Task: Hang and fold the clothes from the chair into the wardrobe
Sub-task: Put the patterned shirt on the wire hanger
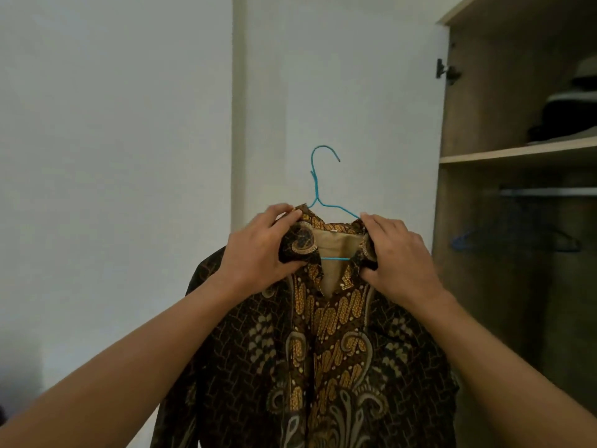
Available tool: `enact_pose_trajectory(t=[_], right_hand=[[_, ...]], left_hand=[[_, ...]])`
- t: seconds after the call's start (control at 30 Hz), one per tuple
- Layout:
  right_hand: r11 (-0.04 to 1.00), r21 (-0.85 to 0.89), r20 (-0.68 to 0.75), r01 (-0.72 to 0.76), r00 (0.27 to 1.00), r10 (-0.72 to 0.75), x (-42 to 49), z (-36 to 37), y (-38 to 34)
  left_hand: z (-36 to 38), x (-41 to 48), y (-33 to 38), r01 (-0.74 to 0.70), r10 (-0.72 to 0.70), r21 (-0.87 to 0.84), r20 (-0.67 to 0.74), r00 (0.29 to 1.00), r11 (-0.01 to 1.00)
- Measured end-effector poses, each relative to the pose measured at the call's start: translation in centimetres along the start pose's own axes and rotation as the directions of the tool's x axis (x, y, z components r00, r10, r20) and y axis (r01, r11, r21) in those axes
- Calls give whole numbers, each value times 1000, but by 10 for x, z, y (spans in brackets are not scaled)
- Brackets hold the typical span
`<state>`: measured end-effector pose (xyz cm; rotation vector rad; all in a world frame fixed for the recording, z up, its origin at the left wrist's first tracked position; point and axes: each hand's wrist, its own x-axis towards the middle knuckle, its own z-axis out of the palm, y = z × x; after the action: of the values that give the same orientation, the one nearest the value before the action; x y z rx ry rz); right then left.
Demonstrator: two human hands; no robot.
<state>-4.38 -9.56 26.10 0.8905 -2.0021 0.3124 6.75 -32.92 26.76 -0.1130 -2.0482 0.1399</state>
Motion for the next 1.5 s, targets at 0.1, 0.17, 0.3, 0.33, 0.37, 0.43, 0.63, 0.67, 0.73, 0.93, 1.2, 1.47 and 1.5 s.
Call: enact_pose_trajectory(t=[0.1, 0.17, 0.3, 0.33, 0.37, 0.43, 0.63, 0.67, 0.73, 0.93, 1.2, 1.47, 1.5], right_hand=[[992, -25, 33, -123, 992, 124, -9, 0, 40], [979, -49, 54, -200, 978, 203, -15, 3, 66], [942, -153, 77, -300, 946, 314, -23, 13, 116], [932, -173, 80, -319, 938, 336, -24, 15, 129], [922, -190, 83, -337, 930, 357, -23, 16, 141], [901, -217, 92, -376, 911, 402, -20, 18, 165], [824, -259, 86, -504, 838, 539, -17, 20, 233], [809, -260, 77, -527, 824, 561, -18, 20, 244], [776, -260, 69, -574, 791, 608, -18, 20, 265], [697, -204, 55, -687, 703, 709, -17, 32, 342], [742, -104, 2, -662, 746, 666, -16, 78, 464], [787, -92, -52, -610, 793, 608, -22, 126, 530], [785, -87, -53, -613, 790, 611, -23, 131, 534]], left_hand=[[44, 25, 32, -40, 41, -64, 14, 999, 997], [74, 39, 52, -62, 64, -95, 16, 998, 994], [132, 68, 86, -120, 123, -151, 11, 992, 981], [145, 77, 93, -138, 142, -160, 13, 990, 977], [158, 87, 99, -154, 159, -171, 18, 987, 973], [183, 108, 111, -180, 189, -198, 27, 982, 963], [250, 171, 152, -300, 305, -270, -23, 952, 915], [259, 179, 161, -320, 321, -279, -43, 946, 905], [276, 195, 180, -357, 349, -299, -80, 934, 885], [325, 241, 236, -384, 381, -339, -78, 921, 859], [388, 289, 287, -368, 382, -311, -16, 924, 876], [435, 298, 313, -314, 346, -253, 92, 934, 915], [440, 297, 314, -310, 344, -251, 103, 933, 917]])
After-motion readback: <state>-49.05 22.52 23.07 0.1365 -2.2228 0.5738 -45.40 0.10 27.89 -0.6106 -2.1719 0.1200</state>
